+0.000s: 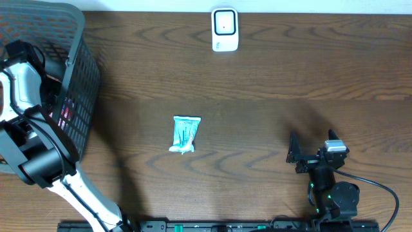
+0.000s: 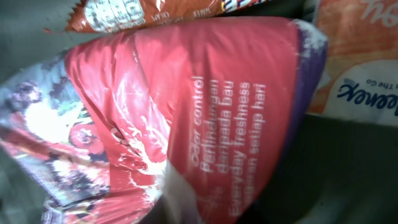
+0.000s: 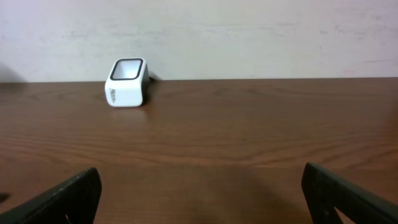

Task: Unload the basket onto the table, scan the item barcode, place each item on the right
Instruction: 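Reach the left gripper back into the basket and grasp the red-purple bag, then carry the red-purple bag out and release it beside the green packet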

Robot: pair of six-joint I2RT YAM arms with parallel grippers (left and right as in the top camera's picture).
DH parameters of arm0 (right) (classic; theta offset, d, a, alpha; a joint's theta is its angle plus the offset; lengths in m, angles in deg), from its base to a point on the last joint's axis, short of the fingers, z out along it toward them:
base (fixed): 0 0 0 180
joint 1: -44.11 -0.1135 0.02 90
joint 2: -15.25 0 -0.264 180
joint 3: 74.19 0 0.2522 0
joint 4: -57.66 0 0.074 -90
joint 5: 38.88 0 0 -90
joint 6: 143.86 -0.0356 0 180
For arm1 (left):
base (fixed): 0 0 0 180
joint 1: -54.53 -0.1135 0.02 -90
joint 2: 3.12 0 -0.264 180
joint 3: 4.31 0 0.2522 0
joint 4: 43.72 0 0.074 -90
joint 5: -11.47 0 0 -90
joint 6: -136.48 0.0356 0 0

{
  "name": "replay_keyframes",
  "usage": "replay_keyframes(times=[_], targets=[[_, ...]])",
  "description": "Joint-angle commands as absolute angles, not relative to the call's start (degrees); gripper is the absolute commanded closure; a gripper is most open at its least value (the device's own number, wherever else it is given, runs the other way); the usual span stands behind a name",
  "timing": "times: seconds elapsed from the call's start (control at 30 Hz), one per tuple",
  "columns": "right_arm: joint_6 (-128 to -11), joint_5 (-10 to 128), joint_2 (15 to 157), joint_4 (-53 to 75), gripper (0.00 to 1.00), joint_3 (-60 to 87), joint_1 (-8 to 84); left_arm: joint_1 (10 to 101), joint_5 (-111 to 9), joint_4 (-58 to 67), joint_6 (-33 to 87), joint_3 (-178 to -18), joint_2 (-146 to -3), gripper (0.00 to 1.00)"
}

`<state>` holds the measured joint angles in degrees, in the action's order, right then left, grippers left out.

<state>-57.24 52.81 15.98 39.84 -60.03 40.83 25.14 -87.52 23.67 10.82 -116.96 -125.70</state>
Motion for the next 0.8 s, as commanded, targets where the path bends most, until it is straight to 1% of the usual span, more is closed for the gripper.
replay_keyframes(times=[0.0, 0.17, 0.23, 0.43, 0.63, 0.77], targets=[[-56.6, 52.7, 15.8, 39.6, 0.01, -60.1, 40.5, 24.7, -86.7, 25.0, 10.8, -115.5, -129.1, 0.93], [-56.6, 52.7, 15.8, 39.6, 0.01, -60.1, 40.5, 24.7, -86.4, 26.1, 10.5, -117.6, -123.6, 0.93], [-56.6, 52.7, 15.8, 39.6, 0.01, -60.1, 40.5, 24.7, -84.2, 26.0, 10.5, -118.0, -119.6, 0.93], [-56.6, 52.7, 15.8, 39.6, 0.01, -60.1, 40.5, 24.7, -73.5, 23.1, 10.6, -118.2, -103.9, 0.93], [-56.6, 52.7, 15.8, 39.6, 0.01, -60.1, 40.5, 24.7, -71.1, 22.6, 9.9, -118.2, -87.4, 0.93], [-56.6, 52.7, 15.8, 39.6, 0.01, -60.1, 40.5, 25.4, -65.2, 22.0, 9.7, -118.2, -78.6, 0.93]])
